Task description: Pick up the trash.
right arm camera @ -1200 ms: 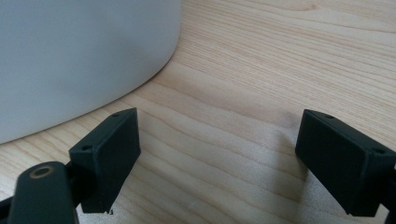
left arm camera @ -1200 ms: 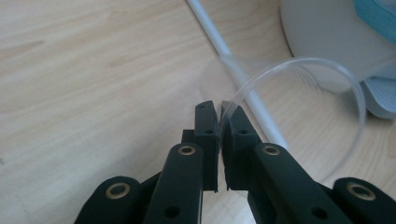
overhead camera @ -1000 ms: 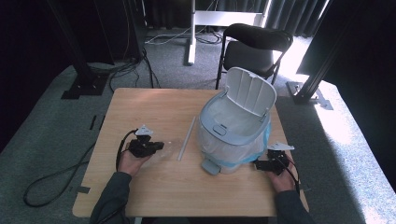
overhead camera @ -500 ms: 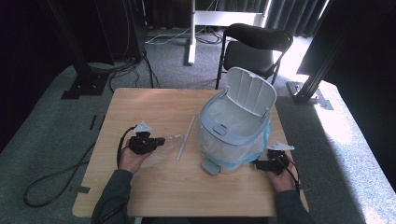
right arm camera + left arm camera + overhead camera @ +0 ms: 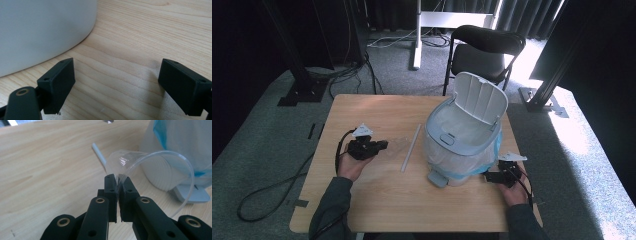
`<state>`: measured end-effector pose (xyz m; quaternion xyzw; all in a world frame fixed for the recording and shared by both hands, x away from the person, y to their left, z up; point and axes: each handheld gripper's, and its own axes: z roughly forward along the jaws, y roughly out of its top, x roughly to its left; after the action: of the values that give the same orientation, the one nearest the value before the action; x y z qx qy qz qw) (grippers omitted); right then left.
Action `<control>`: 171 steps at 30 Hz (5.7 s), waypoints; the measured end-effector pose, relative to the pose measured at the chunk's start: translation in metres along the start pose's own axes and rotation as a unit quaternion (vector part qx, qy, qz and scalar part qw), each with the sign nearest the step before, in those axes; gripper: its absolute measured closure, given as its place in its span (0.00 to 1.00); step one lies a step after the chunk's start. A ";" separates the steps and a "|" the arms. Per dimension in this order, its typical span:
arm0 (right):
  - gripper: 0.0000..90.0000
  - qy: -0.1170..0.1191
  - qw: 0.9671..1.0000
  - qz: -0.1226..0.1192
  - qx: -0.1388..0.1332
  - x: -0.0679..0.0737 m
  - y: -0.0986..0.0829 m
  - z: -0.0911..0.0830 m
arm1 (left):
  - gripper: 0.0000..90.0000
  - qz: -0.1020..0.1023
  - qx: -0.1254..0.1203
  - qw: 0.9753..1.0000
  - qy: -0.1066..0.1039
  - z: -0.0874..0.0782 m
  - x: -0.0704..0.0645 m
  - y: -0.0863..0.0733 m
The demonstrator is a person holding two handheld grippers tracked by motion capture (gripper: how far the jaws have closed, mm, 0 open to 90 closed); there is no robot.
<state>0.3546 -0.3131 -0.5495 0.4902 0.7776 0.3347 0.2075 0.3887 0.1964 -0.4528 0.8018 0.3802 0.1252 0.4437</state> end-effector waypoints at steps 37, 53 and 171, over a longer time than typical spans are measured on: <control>0.14 0.000 1.000 0.000 0.000 0.000 0.000 0.000 | 0.95 0.035 -0.061 0.997 -0.008 -0.026 -0.013 0.057; 0.14 0.000 1.000 0.000 0.000 0.000 0.000 0.000 | 0.95 0.048 -0.084 0.995 -0.013 -0.036 -0.018 0.077; 0.14 0.000 1.000 0.000 0.000 0.000 0.000 0.000 | 0.95 0.138 -0.132 0.979 -0.076 -0.034 -0.085 0.166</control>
<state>0.3546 -0.3131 -0.5495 0.4905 0.7774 0.3348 0.2075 0.3954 0.1038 -0.2876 0.7879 0.2108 0.1728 0.5521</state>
